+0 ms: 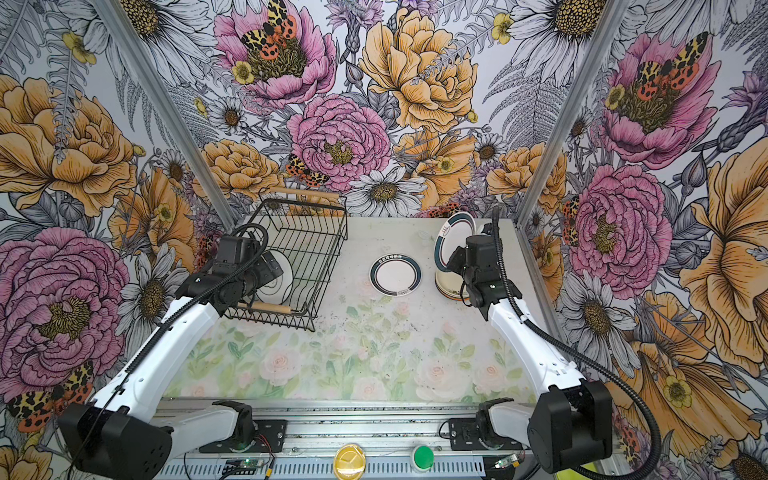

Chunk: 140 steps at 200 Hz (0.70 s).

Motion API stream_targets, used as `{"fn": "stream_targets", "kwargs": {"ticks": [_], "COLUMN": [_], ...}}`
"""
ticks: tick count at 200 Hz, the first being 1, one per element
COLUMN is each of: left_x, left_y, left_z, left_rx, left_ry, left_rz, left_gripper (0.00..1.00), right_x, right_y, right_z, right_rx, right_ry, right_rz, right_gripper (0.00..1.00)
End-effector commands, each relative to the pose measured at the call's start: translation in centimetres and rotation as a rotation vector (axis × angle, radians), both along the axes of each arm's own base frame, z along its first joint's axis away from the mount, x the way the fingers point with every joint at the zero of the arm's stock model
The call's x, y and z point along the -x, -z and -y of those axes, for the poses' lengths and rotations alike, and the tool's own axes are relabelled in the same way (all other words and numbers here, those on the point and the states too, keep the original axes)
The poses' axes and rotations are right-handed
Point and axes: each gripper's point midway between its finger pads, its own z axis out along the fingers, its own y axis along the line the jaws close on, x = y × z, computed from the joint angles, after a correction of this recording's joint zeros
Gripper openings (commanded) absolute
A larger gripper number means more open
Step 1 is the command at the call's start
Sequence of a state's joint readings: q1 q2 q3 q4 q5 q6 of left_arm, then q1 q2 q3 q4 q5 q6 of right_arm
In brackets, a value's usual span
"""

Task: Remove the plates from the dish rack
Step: 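Lower the plate with the right gripper while the left returns to the rack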

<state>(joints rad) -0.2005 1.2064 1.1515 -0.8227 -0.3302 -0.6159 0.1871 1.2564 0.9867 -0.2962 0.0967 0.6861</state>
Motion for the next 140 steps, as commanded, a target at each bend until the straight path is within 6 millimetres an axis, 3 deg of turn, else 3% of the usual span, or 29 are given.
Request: {"fn": "stream_targets", "kwargs": {"ticks": [1,19,69,140], "left_x": [0.3,0.2,0.4,0.4], "left_y": [0.5,0.7,0.7,0.7], "left_z": [-1.1,-1.3,-0.9,-0.2], "left_rx": [-0.066,-0.073,-0.061,-0.012], "left_ry": [-0.016,-0.015,0.006,0.041], "left_rz": [-0.033,-0.041,-0.040,0.001], "left_gripper": [0.99,0.99,0.99,0.99], "right_x": [-0.2,-0.5,-2.2,-4.0], "right_y": [1.5,3.8,7.5,10.6], "right_z": [-2.8,-4.3,-7.9,-11.6], "right_rx": [-0.181,-0.260,-0.344,-0.462], "right_ry": [-0.032,-0.049,-0.103,-0.160], "right_rz": [-0.064,-0.145,-0.250,-0.306], "right_gripper": [0.00,0.00,0.00,0.00]}}
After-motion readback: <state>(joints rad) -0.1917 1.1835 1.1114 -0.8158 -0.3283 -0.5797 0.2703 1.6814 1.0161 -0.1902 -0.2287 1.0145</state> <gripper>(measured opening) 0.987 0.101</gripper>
